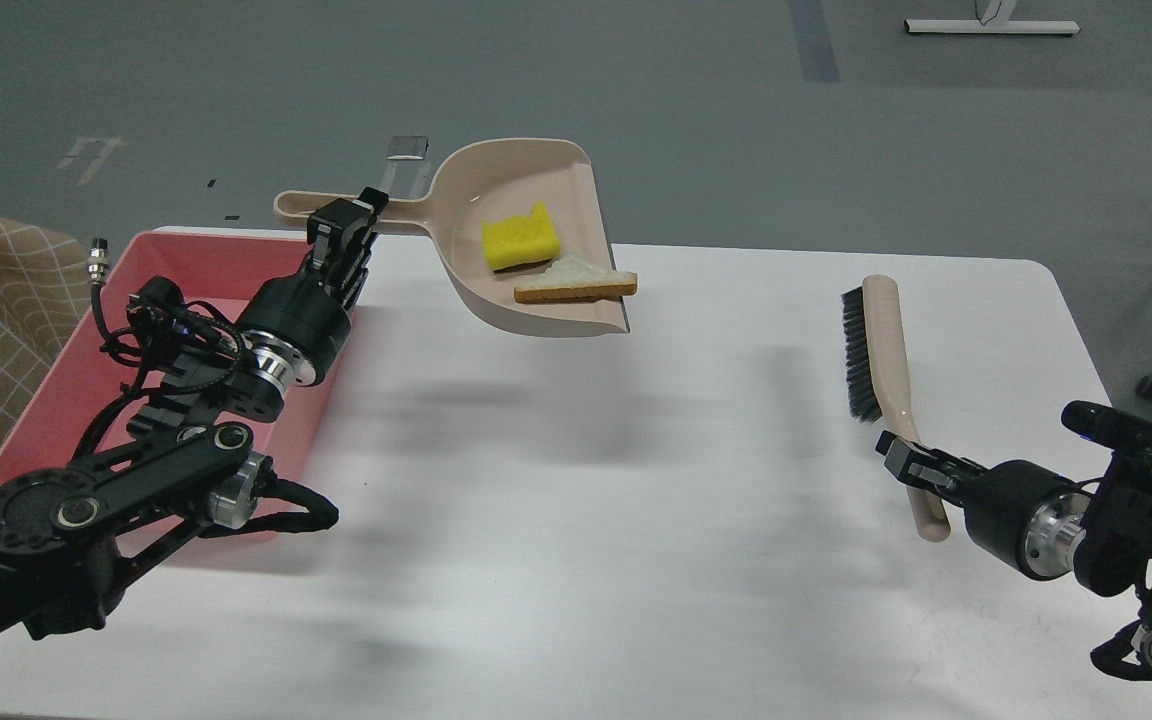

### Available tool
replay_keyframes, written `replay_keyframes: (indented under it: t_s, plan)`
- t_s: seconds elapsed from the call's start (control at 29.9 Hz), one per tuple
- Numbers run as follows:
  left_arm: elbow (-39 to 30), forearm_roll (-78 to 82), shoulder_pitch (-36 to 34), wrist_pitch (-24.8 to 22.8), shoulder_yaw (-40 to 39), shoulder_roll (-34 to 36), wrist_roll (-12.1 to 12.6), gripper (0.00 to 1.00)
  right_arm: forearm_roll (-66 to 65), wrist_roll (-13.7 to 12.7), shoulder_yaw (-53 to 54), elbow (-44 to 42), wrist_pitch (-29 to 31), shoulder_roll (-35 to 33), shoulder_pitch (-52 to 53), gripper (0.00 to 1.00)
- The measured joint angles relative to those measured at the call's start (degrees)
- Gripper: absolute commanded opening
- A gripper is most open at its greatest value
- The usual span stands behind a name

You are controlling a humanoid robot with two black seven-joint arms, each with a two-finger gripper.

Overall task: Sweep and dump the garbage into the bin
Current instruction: 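Lift the dustpan with the left gripper over the pink bin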

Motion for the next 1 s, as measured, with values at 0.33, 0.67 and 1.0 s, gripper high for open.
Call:
replay_keyframes:
  t_s: [0.33,0.67,1.0]
  plan:
    - [0.17,-1.06,7.24,-11.06,-10.7,2.26,-0.97,0.0,-0.26,-0.06,-0.59,-0.08,0.0,0.09,-0.26,0.17]
    - [2.09,-1.11,12.3,-18.74,-17.68,4.33,-3.31,0.0,-0.27,-0.06,-0.7,-0.18,0.0,0.01,-0.36,0.17]
    - [7.82,-4.38,12.62,-26.85,-18.44,10.64,-8.14,0.0,-0.35,-0.06,-0.75,-0.38,0.0,0.1,-0.31,0.17]
